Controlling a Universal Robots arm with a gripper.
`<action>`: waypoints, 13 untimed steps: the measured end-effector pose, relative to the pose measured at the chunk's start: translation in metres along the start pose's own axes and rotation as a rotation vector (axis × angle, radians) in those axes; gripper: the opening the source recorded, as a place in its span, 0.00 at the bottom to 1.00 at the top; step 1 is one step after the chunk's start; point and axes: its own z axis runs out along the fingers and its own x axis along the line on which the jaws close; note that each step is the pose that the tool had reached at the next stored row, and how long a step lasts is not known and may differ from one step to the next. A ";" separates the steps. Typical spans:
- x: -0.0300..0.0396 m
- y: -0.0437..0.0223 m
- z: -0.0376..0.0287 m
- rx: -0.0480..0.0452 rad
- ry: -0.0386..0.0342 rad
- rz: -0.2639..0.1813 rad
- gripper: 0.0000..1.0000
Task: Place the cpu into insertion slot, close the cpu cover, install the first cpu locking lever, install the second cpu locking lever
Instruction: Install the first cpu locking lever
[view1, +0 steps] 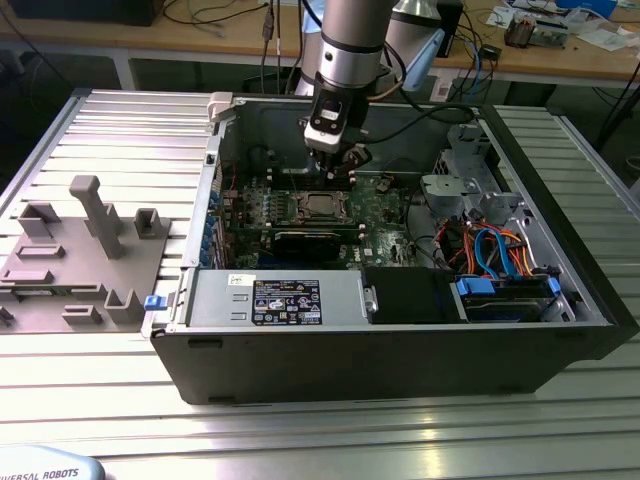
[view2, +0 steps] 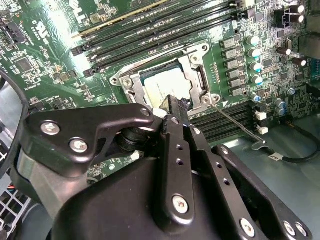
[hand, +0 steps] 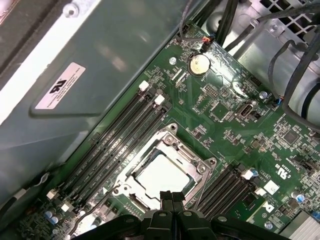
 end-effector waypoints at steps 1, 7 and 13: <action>0.0000 0.0000 0.0000 0.0001 -0.0001 -0.002 0.11; 0.0000 0.0000 0.0000 0.0005 -0.0010 -0.018 0.11; 0.0000 0.0000 0.0000 0.0009 -0.0018 -0.033 0.11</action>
